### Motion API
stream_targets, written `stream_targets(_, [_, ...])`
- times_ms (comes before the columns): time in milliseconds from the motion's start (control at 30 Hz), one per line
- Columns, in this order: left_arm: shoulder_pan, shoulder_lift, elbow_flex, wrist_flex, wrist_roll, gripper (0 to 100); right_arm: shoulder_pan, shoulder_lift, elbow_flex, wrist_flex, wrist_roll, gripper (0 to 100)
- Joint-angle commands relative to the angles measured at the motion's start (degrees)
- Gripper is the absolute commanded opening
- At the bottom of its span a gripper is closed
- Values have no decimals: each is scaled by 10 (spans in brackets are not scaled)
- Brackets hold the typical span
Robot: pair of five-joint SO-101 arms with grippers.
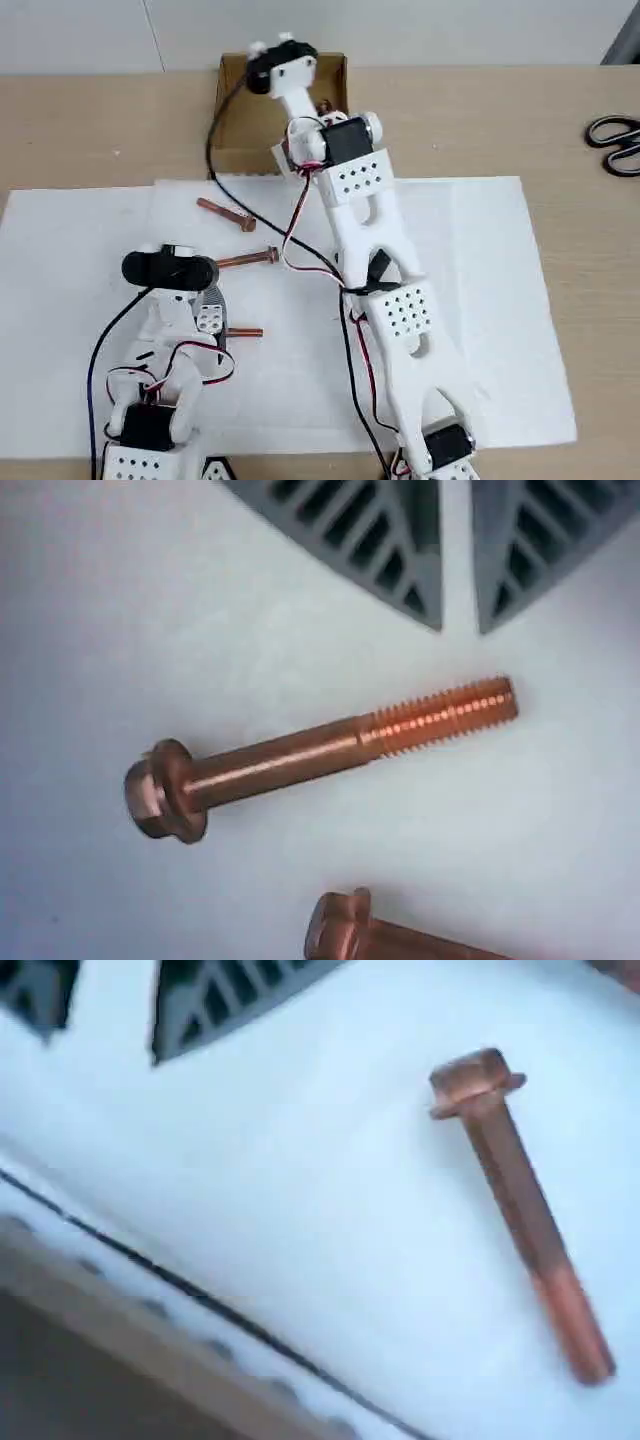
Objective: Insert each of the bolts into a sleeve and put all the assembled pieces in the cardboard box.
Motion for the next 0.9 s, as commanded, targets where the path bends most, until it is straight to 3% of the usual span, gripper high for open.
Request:
stream_targets(0, [-4, -5, -1, -4, -1, 7, -4, -78, -13, 17, -50, 51])
stream_targets(433, [-19, -5, -1, -2, -1, 7, -23, -286, 355, 12, -260, 54])
stream_targets(867, [-19, -5, -1, -2, -1, 7, 3, -413, 590, 12, -394, 53])
